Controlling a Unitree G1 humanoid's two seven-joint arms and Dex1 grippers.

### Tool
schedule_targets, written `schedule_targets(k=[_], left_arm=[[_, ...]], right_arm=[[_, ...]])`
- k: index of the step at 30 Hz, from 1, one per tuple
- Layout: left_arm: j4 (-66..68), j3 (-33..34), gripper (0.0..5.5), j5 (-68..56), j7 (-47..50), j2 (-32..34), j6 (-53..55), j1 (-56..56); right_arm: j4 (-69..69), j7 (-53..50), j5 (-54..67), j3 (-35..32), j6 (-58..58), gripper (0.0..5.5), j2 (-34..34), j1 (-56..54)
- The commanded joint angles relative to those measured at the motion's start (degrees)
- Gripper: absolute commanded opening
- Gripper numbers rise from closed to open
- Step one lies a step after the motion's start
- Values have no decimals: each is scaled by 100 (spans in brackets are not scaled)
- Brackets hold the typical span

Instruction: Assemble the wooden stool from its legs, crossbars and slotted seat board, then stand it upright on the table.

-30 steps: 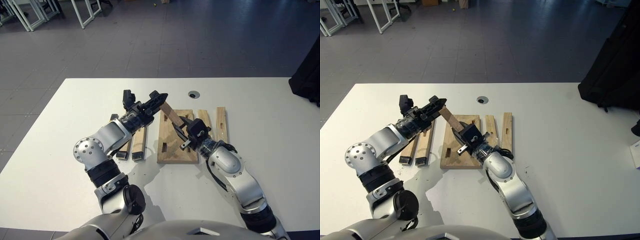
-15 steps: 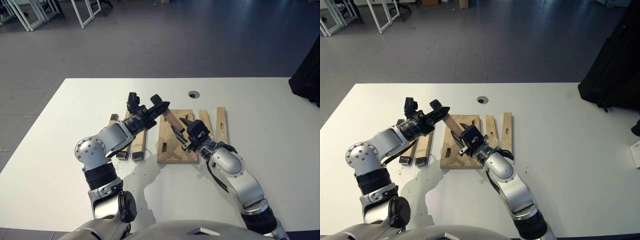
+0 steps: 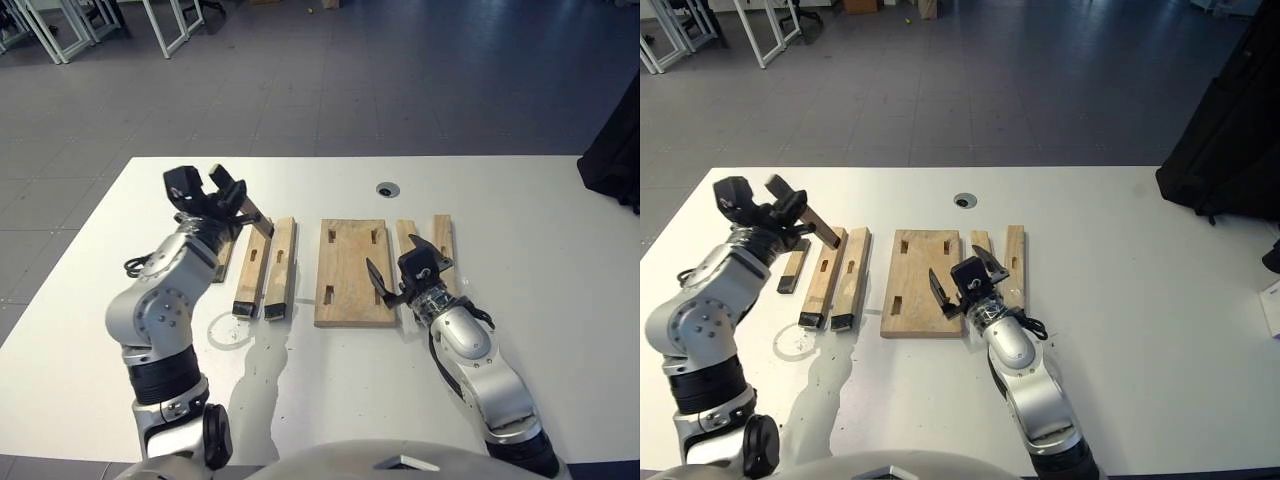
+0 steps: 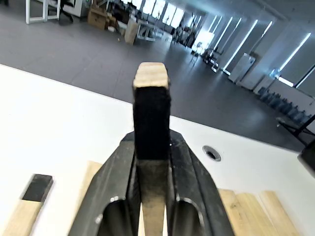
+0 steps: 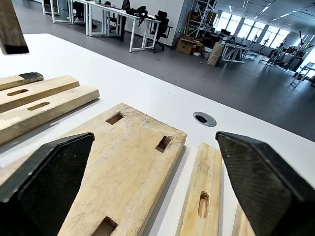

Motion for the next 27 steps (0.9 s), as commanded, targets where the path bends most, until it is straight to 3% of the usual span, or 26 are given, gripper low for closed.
schedule_targets(k=[1, 7, 20, 24, 27], left_arm=[[687, -479, 41, 986, -125, 204, -867, 168], [1400, -497, 41, 1382, -340, 61, -1541, 139], [1775, -517, 41, 1697, -468, -90, -1845, 373], [2327, -802, 41, 2326, -319, -29, -2157, 681], [2885, -645, 41, 2210, -349, -300, -2242, 1094]], right_arm=[[81, -51, -103, -5, -38, 455, 48, -18], [122, -24, -112, 20, -36, 455, 68, -66], [131, 115, -92, -43, -15, 455, 22, -127], [112, 131, -110, -42, -14, 455, 18, -132], [110, 142, -114, -57, -9, 455, 17, -158]])
